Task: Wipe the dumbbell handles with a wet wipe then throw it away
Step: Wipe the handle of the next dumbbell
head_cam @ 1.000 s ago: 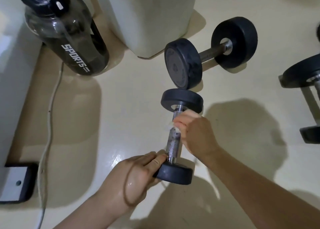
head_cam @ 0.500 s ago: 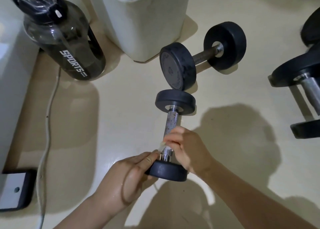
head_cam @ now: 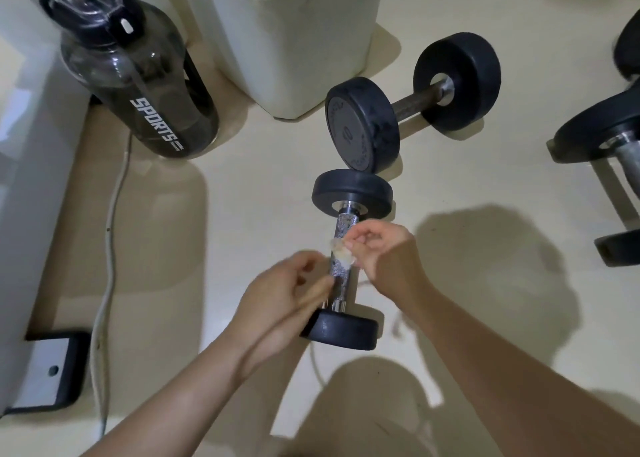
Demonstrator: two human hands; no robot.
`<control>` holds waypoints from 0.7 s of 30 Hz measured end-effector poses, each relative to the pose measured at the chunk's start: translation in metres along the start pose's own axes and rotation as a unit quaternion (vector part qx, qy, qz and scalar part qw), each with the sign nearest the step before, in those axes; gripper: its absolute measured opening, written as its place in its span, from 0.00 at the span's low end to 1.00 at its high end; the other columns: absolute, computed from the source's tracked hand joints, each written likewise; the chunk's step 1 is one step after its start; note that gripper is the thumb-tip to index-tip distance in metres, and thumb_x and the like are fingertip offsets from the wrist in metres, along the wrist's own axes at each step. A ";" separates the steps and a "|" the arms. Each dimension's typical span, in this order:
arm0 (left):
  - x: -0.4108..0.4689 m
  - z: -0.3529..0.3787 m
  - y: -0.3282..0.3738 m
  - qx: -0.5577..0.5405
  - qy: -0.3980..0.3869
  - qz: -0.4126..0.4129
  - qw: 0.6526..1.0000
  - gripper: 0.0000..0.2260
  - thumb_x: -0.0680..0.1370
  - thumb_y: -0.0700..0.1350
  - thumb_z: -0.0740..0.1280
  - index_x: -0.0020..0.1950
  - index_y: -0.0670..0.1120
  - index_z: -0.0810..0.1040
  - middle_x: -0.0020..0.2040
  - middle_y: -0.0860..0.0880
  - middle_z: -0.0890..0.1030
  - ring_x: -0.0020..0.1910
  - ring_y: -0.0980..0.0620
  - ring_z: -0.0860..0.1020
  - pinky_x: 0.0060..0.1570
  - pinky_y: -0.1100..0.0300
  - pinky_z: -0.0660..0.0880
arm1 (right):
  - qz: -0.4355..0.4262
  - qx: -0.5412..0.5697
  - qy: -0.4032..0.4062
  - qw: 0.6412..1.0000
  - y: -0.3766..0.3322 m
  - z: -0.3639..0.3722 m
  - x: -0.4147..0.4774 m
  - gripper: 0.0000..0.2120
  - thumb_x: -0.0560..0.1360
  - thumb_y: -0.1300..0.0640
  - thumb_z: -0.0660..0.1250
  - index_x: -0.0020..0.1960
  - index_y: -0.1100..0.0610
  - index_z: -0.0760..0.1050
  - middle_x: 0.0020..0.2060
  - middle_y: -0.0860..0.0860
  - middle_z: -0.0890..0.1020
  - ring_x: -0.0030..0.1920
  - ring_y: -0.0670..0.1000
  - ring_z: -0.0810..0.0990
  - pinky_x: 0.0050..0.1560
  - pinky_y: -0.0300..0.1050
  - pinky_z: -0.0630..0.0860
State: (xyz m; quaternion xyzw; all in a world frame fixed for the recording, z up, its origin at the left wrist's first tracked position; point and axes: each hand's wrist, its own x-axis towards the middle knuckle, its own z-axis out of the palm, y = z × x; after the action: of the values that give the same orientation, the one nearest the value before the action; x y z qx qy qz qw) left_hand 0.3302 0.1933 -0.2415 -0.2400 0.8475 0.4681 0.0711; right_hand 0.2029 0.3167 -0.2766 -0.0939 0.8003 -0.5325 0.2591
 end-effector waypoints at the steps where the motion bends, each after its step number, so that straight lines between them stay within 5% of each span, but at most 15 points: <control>1: 0.012 0.005 0.003 0.037 0.031 0.019 0.999 0.11 0.73 0.56 0.69 0.54 0.57 0.76 0.46 0.57 0.78 0.43 0.59 0.77 0.47 0.61 0.74 | 0.010 0.010 0.003 1.000 0.000 0.001 -0.001 0.12 0.71 0.66 0.70 0.35 0.51 0.78 0.29 0.49 0.75 0.28 0.49 0.74 0.35 0.41 0.73; 6: 0.055 0.020 0.010 0.066 0.058 0.039 0.995 0.11 0.68 0.52 0.76 0.38 0.50 0.75 0.30 0.55 0.75 0.31 0.56 0.72 0.34 0.64 0.68 | 0.018 0.092 -0.024 0.995 0.007 0.000 -0.025 0.12 0.76 0.65 0.64 0.45 0.49 0.81 0.39 0.50 0.80 0.37 0.47 0.78 0.43 0.45 0.75; 9: 0.080 0.024 0.021 0.105 0.118 0.095 0.983 0.07 0.70 0.49 0.74 0.37 0.50 0.78 0.33 0.53 0.78 0.34 0.52 0.76 0.37 0.58 0.71 | -0.030 0.038 -0.037 0.998 0.002 0.000 -0.027 0.22 0.75 0.63 0.60 0.50 0.34 0.76 0.45 0.44 0.78 0.40 0.42 0.77 0.44 0.38 0.74; 12: 0.091 0.028 0.030 0.096 0.160 0.070 0.980 0.06 0.72 0.47 0.71 0.38 0.48 0.78 0.34 0.52 0.80 0.35 0.49 0.77 0.37 0.57 0.71 | -0.024 0.038 -0.022 0.999 -0.002 0.000 -0.025 0.23 0.76 0.65 0.58 0.56 0.37 0.74 0.45 0.39 0.76 0.38 0.40 0.76 0.43 0.32 0.71; 15: 0.065 0.026 0.025 0.113 0.089 0.020 0.989 0.06 0.71 0.46 0.70 0.34 0.51 0.77 0.32 0.53 0.80 0.35 0.50 0.77 0.36 0.60 0.69 | 0.005 0.065 -0.020 0.998 0.003 -0.004 -0.030 0.16 0.78 0.62 0.62 0.51 0.40 0.75 0.48 0.43 0.79 0.40 0.42 0.77 0.40 0.31 0.73; 18: 0.036 0.023 0.019 0.156 -0.009 0.023 0.987 0.06 0.69 0.49 0.70 0.33 0.52 0.77 0.32 0.54 0.81 0.35 0.52 0.78 0.38 0.60 0.72 | 0.060 0.073 -0.022 0.995 0.021 -0.001 -0.040 0.11 0.76 0.63 0.65 0.53 0.48 0.78 0.48 0.45 0.81 0.48 0.49 0.80 0.52 0.40 0.76; 21: 0.057 0.022 0.026 0.190 0.058 0.084 0.976 0.05 0.69 0.48 0.71 0.35 0.50 0.77 0.33 0.53 0.80 0.35 0.49 0.77 0.35 0.58 0.71 | 0.058 0.059 -0.006 0.997 0.035 0.006 -0.052 0.11 0.75 0.64 0.67 0.46 0.47 0.77 0.45 0.39 0.80 0.50 0.52 0.80 0.58 0.51 0.75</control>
State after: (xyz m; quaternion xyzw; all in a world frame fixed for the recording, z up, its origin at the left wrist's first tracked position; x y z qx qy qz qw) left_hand 0.2659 0.2037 -0.2533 -0.1771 0.9408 0.2878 0.0267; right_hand 0.2543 0.3482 -0.2933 -0.0346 0.7700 -0.5623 0.2995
